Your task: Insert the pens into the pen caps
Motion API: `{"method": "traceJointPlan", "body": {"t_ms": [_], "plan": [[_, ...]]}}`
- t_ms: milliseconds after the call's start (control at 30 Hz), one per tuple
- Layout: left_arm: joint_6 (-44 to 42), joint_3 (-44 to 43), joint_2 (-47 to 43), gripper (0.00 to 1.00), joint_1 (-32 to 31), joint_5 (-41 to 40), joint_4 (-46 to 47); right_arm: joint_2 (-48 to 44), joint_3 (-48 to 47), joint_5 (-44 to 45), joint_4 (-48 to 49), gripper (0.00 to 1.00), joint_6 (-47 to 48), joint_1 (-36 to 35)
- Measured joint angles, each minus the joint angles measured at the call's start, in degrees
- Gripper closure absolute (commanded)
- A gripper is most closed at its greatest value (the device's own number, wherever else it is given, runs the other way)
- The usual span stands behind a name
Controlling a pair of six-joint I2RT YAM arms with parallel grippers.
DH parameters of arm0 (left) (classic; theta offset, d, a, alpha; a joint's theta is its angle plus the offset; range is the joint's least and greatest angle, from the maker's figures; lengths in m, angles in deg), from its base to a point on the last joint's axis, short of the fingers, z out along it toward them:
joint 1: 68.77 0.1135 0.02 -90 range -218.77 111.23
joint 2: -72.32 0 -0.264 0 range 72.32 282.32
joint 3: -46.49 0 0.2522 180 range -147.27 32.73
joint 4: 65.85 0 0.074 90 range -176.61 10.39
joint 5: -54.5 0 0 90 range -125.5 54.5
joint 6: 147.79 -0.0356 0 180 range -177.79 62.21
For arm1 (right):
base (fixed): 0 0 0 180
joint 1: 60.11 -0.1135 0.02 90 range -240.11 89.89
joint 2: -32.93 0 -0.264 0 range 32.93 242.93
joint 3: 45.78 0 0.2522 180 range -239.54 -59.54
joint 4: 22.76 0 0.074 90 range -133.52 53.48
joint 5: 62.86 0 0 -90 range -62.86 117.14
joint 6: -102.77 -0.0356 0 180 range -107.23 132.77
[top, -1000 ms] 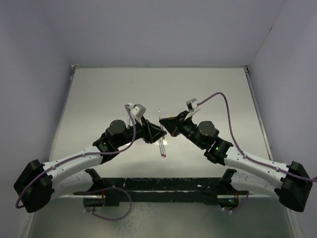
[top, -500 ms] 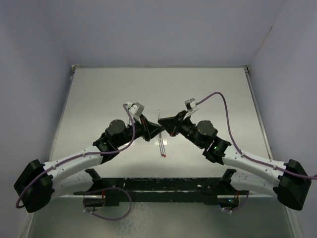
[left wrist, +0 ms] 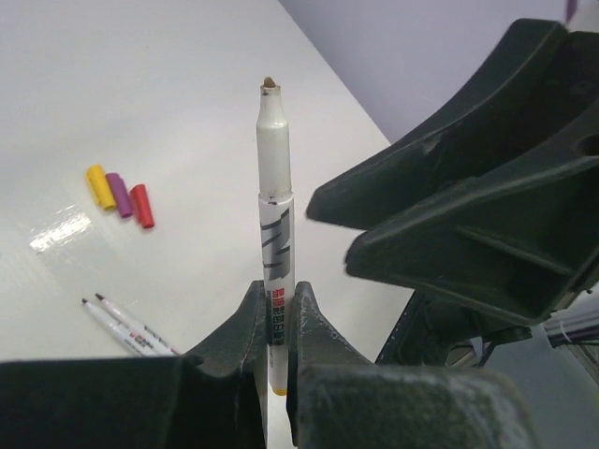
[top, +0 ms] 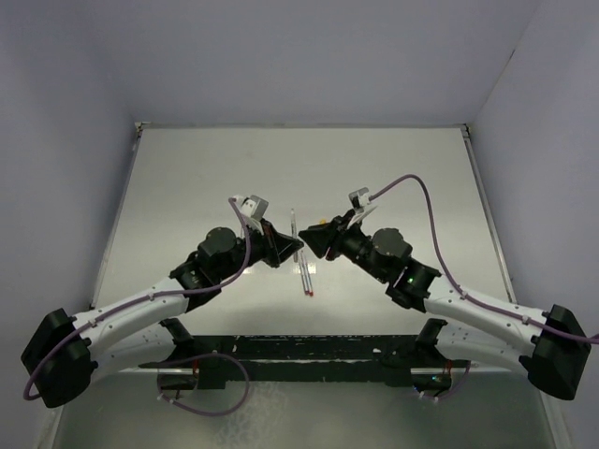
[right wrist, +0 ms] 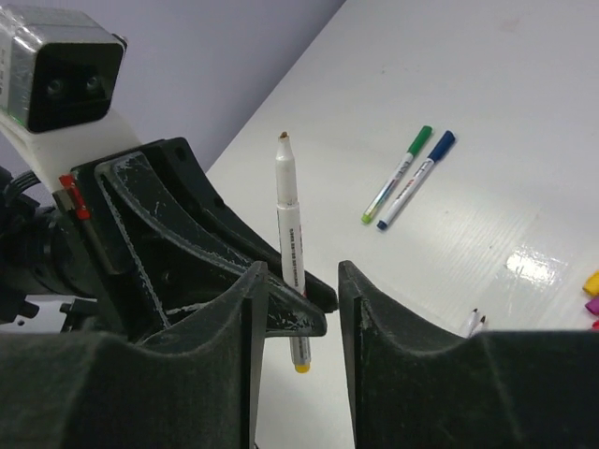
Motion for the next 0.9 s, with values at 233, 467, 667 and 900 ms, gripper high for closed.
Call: {"method": "traceJointPlan", "body": {"t_ms": [233, 467, 667, 900], "plan": [[-0.5, 0.0, -1.0, 1.00, 0.0, -4.8, -11.2, -3.3, -1.9, 6.0, -7.8, 0.54, -0.3, 0.0], [-1.1, 0.0, -0.8, 1.00, 0.0, -6.4, -19.0, 9.2, -16.4, 14.4, -26.1, 0.61, -3.5, 4.0], [-1.4, 0.0, -0.7, 1.00, 0.0, -7.0, -22.8, 23.6, -25.0, 14.7, -35.1, 0.66, -2.7, 8.6], [-2.2, 0.0, -1.0, 1.00, 0.0, -7.2, -26.0, 36.1, -31.9, 14.6, -38.9, 0.71, -0.7, 9.0]]}}
